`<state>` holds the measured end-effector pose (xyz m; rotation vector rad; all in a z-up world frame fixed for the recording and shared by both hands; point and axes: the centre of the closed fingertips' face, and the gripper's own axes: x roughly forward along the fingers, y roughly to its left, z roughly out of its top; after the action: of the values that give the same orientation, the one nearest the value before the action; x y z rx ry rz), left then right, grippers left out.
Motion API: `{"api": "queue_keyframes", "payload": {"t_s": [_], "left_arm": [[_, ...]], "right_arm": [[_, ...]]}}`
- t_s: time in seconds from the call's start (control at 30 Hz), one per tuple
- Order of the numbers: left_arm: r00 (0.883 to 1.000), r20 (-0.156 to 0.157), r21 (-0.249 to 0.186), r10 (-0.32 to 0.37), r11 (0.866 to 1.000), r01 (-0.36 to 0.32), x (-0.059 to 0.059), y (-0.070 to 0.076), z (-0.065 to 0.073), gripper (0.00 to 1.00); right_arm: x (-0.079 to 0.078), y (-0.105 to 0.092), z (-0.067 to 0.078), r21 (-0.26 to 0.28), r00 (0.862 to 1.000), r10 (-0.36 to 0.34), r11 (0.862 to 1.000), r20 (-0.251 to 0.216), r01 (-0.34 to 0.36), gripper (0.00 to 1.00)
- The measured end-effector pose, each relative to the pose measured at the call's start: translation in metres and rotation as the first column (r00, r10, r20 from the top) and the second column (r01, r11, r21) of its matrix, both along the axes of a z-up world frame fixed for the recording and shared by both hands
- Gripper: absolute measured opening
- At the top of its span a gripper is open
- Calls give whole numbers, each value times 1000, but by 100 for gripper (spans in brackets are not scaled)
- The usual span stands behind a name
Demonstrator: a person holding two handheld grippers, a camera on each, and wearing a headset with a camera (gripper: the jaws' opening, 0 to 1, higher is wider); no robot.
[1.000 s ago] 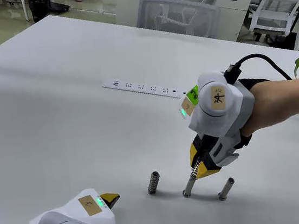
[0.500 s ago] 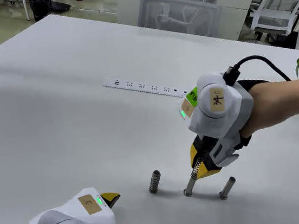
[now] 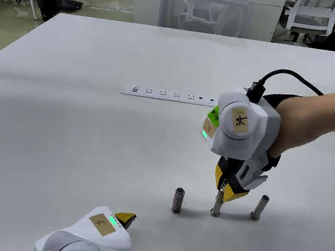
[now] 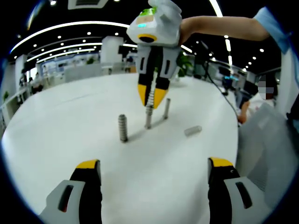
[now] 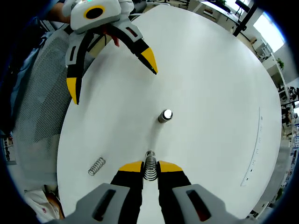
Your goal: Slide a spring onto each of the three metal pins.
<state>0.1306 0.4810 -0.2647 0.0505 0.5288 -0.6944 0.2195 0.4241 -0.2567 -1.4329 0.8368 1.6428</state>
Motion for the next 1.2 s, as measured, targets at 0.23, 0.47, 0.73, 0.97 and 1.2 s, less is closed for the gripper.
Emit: {"api": "queue_keyframes", "payload": {"t_s": [0.23,0.47,0.73,0.97,1.2], "left_arm": [[1000,-7,1,-2,1000,2,-3,1,-1,96],[1000,-16,4,-2,1000,3,-4,3,-3,96],[1000,-16,6,-1,1000,1,-4,3,-3,96],[1000,-21,6,-3,1000,3,-4,3,-5,96],[1000,-20,6,-11,1000,11,-5,1,-4,96]], "right_arm": [[-1,2,-12,-21,1000,11,1000,-1,-11,13],[-2,0,-21,-29,1000,19,999,2,-19,13],[0,-1,-33,-34,1000,15,999,10,-14,13],[1,0,-33,-32,1000,3,999,3,-3,13],[-2,0,-33,-33,1000,0,999,-3,-1,13]]}}
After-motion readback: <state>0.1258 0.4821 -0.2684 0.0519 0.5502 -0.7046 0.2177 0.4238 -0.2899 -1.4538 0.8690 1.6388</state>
